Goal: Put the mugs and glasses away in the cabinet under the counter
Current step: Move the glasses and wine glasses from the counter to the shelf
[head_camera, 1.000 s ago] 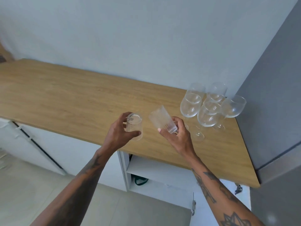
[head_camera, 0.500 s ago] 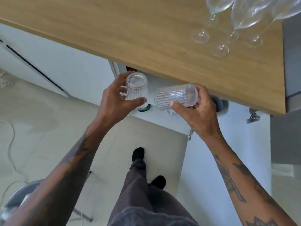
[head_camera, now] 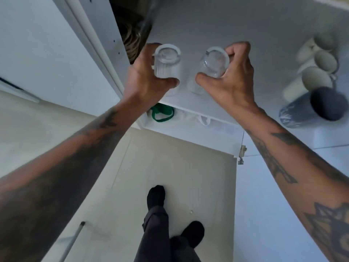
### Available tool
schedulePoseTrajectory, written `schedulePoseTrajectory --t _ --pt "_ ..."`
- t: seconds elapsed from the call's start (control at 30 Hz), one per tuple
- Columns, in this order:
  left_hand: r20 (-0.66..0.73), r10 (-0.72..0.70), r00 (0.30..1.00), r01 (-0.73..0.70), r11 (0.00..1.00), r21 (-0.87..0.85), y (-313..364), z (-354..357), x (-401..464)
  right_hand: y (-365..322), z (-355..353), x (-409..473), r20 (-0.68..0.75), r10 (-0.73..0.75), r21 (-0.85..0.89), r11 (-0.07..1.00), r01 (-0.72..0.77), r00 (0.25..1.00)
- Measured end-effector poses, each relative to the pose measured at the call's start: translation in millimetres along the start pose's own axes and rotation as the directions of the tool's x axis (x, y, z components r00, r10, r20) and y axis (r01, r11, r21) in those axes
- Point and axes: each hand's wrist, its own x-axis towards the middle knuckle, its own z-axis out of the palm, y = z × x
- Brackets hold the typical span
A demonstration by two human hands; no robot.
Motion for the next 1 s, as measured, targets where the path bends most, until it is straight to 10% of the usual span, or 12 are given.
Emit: schedulePoseTrajectory --t 0.6,0.8,1.0 --pt "-0.010 0.042 0.999 -0.038 0.974 0.223 -23 63 108 36 61 94 -0.018 0.100 -0.030 0.994 -0.100 0.995" --pt "0.064 0.257 0.964 -0.264 0.932 0.247 18 -14 -18 -27 -19 -22 0.128 0.263 0.009 0.964 -0.267 0.956" --pt "-0.047 0.510 0.859 -0.499 0.854 0.149 167 -101 -69 -114 -166 -93 0.069 0.118 0.223 0.966 -0.131 0.991"
